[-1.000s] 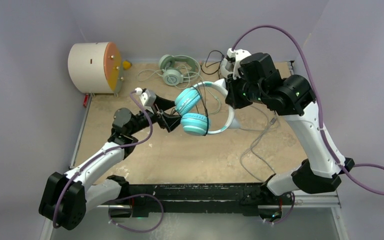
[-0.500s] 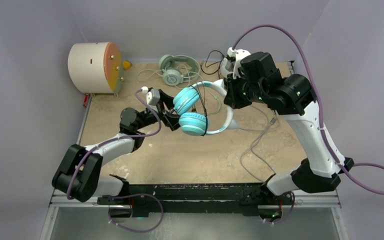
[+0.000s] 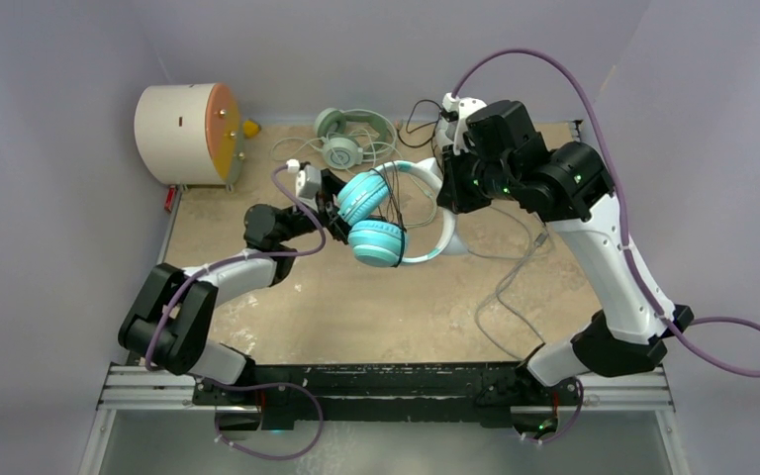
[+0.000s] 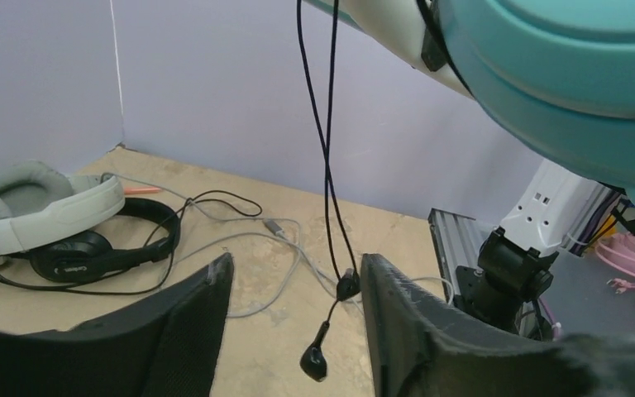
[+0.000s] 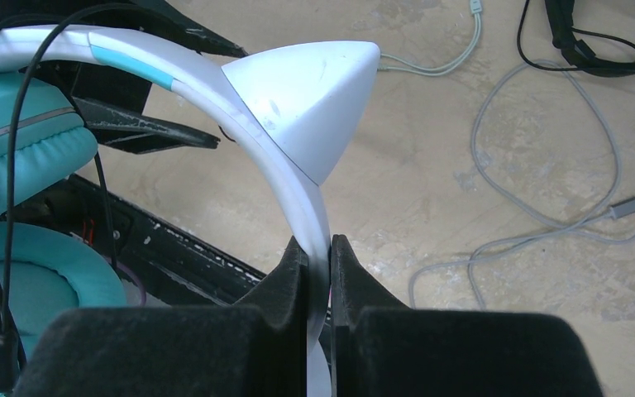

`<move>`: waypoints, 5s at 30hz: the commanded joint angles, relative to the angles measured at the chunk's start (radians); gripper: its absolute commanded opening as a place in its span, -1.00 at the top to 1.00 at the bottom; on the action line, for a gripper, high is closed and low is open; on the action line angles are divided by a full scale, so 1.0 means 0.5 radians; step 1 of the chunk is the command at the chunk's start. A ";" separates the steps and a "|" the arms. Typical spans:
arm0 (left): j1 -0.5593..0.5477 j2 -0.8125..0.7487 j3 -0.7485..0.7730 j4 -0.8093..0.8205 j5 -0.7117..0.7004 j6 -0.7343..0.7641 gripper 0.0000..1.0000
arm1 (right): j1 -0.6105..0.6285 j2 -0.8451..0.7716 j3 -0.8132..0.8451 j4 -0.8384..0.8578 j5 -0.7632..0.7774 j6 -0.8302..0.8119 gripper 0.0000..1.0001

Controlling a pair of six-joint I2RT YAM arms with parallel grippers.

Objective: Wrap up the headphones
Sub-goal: Wrap the headphones cable around the headphones, then place the headphones at the center of the board, then move the headphones to the center of the board.

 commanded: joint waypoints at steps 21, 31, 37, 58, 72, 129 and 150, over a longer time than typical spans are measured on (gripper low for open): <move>-0.100 0.013 -0.050 -0.153 -0.031 -0.060 1.00 | -0.028 -0.079 -0.109 0.290 0.091 0.165 1.00; -0.085 -0.528 -0.383 -1.136 -0.412 -0.336 1.00 | -0.104 -0.020 -0.727 0.910 0.011 0.513 1.00; -0.082 -0.570 -0.662 -0.933 -0.427 -0.878 1.00 | -0.115 0.127 -1.065 1.309 0.028 0.830 1.00; 0.138 -0.517 -1.006 -1.486 -0.867 -0.947 1.00 | 0.081 1.042 -1.214 1.843 0.554 1.435 1.00; 0.397 -0.850 -0.930 -2.413 -1.176 -1.006 0.19 | 0.322 1.246 -1.136 2.206 0.528 0.913 0.39; -0.226 0.771 1.087 -3.569 -2.165 -0.031 1.00 | -0.069 -0.970 -2.587 2.025 1.035 0.131 -0.63; 0.360 0.288 0.944 -3.155 -1.815 0.072 -0.10 | -0.072 -0.918 -2.503 1.846 0.799 0.030 -0.72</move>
